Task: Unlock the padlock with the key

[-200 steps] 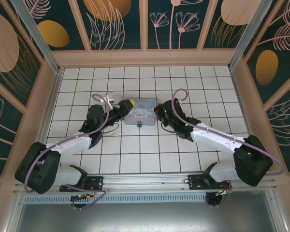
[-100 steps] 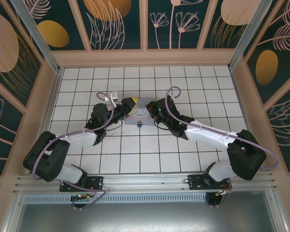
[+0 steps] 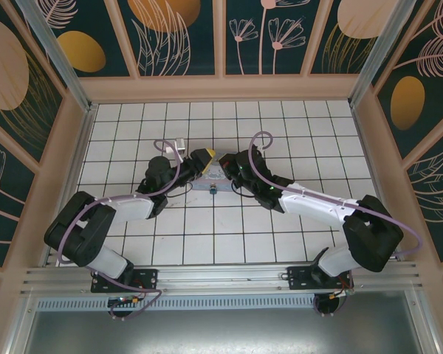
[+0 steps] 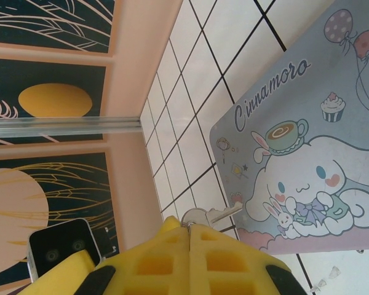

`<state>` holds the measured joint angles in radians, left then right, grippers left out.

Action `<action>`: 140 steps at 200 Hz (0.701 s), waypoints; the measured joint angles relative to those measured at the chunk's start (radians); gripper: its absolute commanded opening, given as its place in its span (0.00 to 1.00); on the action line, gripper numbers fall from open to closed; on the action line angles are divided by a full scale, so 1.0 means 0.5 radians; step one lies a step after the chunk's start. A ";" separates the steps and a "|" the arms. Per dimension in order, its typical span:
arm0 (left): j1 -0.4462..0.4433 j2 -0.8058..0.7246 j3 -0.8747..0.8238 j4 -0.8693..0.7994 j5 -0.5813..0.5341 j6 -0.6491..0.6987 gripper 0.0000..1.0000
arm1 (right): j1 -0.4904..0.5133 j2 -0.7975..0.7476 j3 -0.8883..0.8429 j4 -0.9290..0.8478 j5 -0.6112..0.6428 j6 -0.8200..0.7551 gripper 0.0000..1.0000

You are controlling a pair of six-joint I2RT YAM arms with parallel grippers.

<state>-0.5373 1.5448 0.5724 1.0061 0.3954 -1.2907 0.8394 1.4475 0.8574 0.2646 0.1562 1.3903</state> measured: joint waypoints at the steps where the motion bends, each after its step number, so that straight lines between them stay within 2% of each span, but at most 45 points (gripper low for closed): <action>1: 0.000 0.001 0.000 0.001 -0.001 0.000 0.49 | 0.000 0.000 0.000 0.000 0.000 0.000 0.00; 29: -0.005 0.022 0.000 0.017 -0.019 -0.010 0.45 | 0.001 0.000 0.000 0.004 0.000 0.006 0.00; 140: -0.026 0.062 0.000 0.076 -0.035 -0.027 0.16 | 0.001 0.018 0.000 0.050 0.000 0.007 0.00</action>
<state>-0.5503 1.5757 0.5724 1.0443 0.3779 -1.3041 0.8398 1.4563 0.8574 0.2893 0.1562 1.3937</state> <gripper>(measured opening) 0.191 0.049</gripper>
